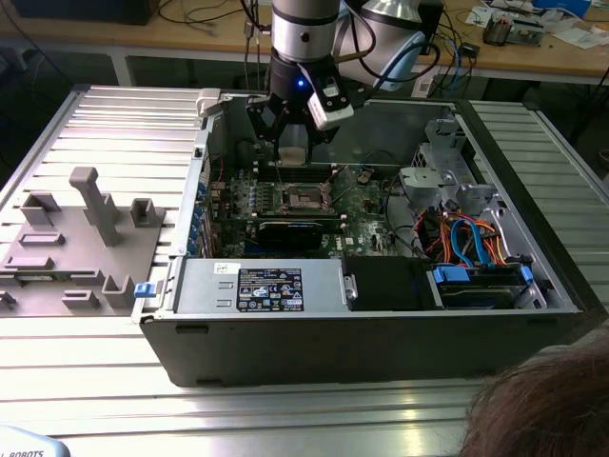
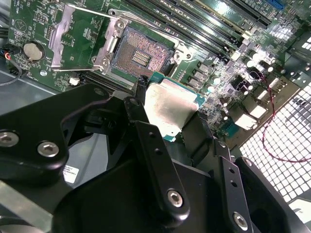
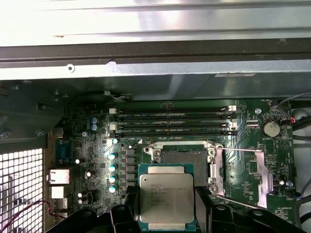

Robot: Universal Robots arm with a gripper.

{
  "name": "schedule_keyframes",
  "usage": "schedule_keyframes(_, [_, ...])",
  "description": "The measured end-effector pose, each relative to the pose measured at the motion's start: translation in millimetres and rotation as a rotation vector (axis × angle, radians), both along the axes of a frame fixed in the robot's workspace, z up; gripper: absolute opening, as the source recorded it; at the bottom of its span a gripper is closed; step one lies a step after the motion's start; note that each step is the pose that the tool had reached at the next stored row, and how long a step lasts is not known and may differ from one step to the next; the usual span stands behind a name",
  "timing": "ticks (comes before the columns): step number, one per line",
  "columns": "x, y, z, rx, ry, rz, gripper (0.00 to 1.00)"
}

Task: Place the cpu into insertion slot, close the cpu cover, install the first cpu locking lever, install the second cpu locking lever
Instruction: 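Place the cpu into insertion slot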

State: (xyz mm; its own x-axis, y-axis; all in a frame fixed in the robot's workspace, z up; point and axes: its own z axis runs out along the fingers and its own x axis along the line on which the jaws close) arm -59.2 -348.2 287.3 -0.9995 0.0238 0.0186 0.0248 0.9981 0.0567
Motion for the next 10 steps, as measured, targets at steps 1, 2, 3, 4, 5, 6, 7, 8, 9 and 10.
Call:
schedule_keyframes(1, [0.0,0.0,-0.2,0.0000,0.0000,0.000,0.54])
schedule_keyframes(2, [0.0,0.0,-0.4,0.0000,0.0000,0.000,0.54])
schedule_keyframes(3, [0.0,0.0,-0.5,0.0000,0.0000,0.000,0.54])
schedule_keyframes(4, [0.0,0.0,-0.7,0.0000,0.0000,0.000,0.54])
schedule_keyframes(5, [0.0,0.0,-0.8,0.0000,0.0000,0.000,0.54])
schedule_keyframes(6, [0.0,0.0,-1.0,-0.0001,0.0000,0.000,0.54])
schedule_keyframes(7, [0.0,0.0,-1.1,0.0000,0.0000,0.000,0.54])
schedule_keyframes(8, [0.0,0.0,-1.2,0.0000,0.0000,0.000,0.54])
schedule_keyframes(9, [0.0,0.0,-1.5,0.0000,0.0000,0.000,0.54])
schedule_keyframes(10, [0.0,0.0,-1.6,0.0000,0.0000,0.000,0.54])
